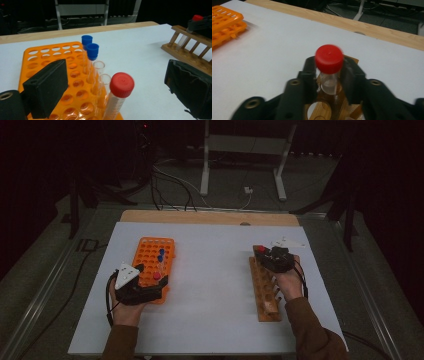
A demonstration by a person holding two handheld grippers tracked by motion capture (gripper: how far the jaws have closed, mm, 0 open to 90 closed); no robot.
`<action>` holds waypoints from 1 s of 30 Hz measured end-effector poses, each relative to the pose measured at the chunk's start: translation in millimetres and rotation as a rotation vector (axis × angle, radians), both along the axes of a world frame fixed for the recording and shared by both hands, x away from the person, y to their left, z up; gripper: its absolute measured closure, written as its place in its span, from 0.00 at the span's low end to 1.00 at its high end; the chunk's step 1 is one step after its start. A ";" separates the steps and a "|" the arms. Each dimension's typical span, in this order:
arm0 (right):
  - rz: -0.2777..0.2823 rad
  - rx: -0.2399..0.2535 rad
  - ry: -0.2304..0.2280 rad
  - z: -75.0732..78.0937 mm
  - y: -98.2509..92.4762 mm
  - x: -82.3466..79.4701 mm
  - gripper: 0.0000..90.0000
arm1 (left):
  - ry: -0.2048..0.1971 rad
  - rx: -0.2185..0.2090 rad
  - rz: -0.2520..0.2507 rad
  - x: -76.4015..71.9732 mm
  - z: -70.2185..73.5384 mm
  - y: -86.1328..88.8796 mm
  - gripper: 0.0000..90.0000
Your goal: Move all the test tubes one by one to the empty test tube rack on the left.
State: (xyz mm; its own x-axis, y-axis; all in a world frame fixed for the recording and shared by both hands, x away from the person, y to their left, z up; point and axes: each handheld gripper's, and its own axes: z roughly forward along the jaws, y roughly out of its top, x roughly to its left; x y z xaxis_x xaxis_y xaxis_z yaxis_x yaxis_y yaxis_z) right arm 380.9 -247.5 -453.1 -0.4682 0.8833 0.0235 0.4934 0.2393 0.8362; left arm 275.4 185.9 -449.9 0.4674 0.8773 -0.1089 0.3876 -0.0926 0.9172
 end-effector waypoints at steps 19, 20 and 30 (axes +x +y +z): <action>-0.009 0.036 -0.086 21.4 -9.4 -13.7 0.83 | -0.024 -0.002 -0.033 0.4 8.5 -14.3 0.03; -0.010 0.040 -0.093 23.5 -9.9 -14.7 0.83 | -0.025 -0.001 -0.033 0.3 9.1 -15.3 0.03; -0.012 0.068 -0.174 50.6 -13.7 -25.0 0.83 | -0.062 0.011 -0.062 -2.1 18.9 -28.5 0.04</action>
